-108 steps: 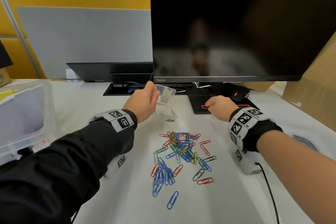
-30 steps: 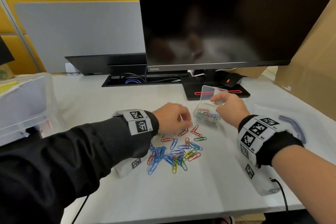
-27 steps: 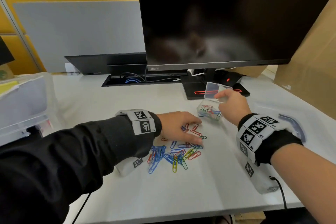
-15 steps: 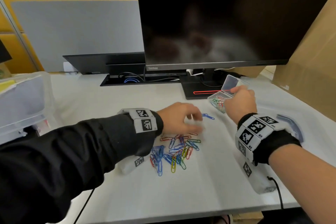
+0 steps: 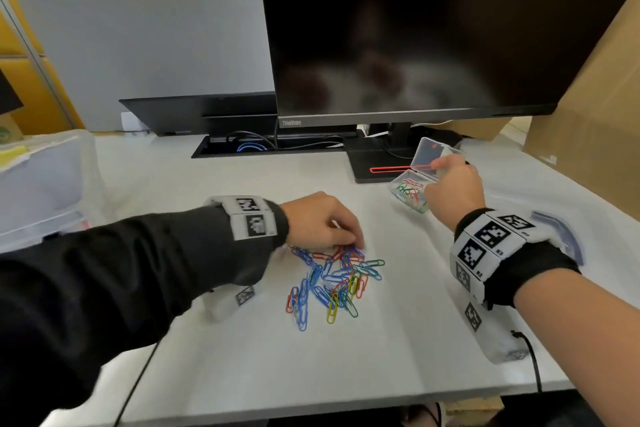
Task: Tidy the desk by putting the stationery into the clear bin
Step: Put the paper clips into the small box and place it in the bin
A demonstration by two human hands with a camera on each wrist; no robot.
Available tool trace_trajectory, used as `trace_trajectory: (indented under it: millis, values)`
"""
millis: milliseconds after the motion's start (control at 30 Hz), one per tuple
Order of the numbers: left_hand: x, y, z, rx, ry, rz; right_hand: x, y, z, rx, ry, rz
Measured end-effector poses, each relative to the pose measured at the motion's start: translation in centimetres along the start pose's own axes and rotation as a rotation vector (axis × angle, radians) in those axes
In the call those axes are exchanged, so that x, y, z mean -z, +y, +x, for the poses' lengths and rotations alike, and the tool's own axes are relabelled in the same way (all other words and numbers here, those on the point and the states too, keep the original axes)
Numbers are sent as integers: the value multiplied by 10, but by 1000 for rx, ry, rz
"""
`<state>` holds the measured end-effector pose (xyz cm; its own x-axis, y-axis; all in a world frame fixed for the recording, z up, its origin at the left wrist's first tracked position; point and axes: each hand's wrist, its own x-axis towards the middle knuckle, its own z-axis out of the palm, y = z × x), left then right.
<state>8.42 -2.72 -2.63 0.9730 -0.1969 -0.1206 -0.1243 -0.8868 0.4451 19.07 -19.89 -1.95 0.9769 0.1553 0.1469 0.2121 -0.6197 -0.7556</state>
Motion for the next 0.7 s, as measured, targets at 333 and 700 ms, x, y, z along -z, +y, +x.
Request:
trace_trajectory:
  millis: [333,700]
  values:
    - [-24,30,-24,-177,-213,146,-5,5,-2,91,-137,0]
    - [-5,-18,-57,199,-29,128,-8,6,0,102,-226,-49]
